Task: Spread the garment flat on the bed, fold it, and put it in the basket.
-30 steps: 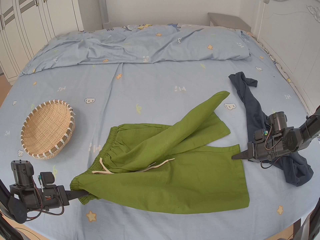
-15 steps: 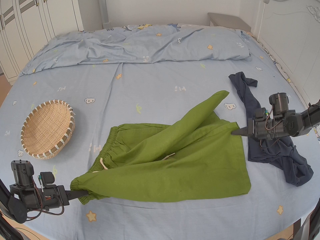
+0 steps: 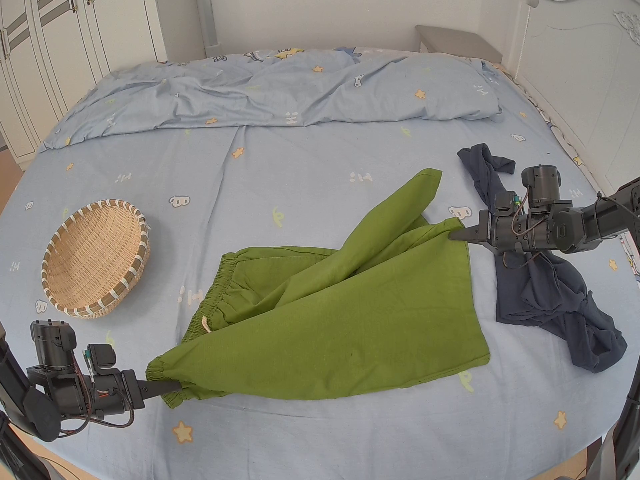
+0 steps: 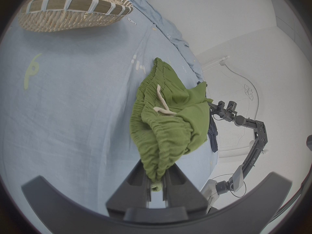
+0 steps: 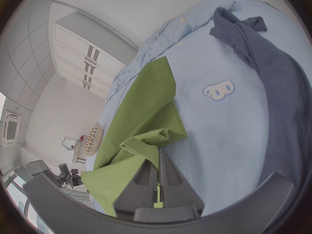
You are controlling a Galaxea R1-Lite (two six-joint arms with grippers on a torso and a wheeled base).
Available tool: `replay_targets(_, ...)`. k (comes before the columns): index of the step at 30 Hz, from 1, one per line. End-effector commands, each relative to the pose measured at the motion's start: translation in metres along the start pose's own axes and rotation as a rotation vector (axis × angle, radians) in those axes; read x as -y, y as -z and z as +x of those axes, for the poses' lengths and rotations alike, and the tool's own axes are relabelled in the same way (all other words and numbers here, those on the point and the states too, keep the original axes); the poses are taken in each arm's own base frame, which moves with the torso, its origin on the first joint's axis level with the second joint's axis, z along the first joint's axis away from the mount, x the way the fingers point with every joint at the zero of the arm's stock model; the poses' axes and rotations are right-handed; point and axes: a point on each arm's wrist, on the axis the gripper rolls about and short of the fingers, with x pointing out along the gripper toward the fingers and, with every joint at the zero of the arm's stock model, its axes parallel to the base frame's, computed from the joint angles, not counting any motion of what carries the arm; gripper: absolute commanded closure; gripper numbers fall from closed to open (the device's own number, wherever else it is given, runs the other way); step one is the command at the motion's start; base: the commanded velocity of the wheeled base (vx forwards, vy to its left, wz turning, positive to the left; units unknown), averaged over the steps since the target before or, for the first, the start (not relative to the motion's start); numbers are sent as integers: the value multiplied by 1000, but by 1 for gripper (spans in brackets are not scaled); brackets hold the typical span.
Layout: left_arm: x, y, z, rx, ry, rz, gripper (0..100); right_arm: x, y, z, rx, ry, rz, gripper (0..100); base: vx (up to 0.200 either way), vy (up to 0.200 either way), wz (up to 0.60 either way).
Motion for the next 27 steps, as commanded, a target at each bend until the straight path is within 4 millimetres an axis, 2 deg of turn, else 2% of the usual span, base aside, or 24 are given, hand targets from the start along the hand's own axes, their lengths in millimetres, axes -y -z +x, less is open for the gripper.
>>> replay_targets(1, -7, 2, 6, -21, -7, -21, 100, 13, 8, 12, -32, 10, 28, 100, 0, 0, 0)
replay_targets(3, -9, 3, 8, -22, -7, -22, 100, 14, 8, 11, -32, 13, 31, 100, 0, 0, 0)
replay_targets(4, -10, 3, 8, -22, -7, -22, 100, 15, 8, 11, -30, 13, 32, 0, 0, 0, 0)
replay_targets(11, -10, 4, 8, -13, -5, -12, 100, 14, 6, 5, -21, 19, 44, 0, 0, 0, 0)
replay_targets(14, -10, 5, 8, -14, -4, -13, 100, 9, 1, -9, 4, 23, 53, 0, 0, 0, 0)
replay_targets(15, -10, 5, 8, -14, -4, -15, 100, 4, -4, -24, 29, 30, 60, 0, 0, 0, 0)
replay_targets(18, -10, 5, 8, -15, -5, -17, 100, -6, -2, -46, 49, 37, 83, 0, 0, 0, 0)
replay_targets(21, -9, 8, 6, -20, -7, -21, 100, -20, 16, -74, 41, 49, 109, 0, 0, 0, 0)
replay_targets(24, -9, 8, 5, -17, -7, -18, 100, -28, 42, -86, -4, 59, 142, 0, 0, 0, 0)
replay_targets(27, -9, 8, 5, -17, -7, -20, 100, -31, 77, -93, -77, 71, 184, 0, 0, 0, 0)
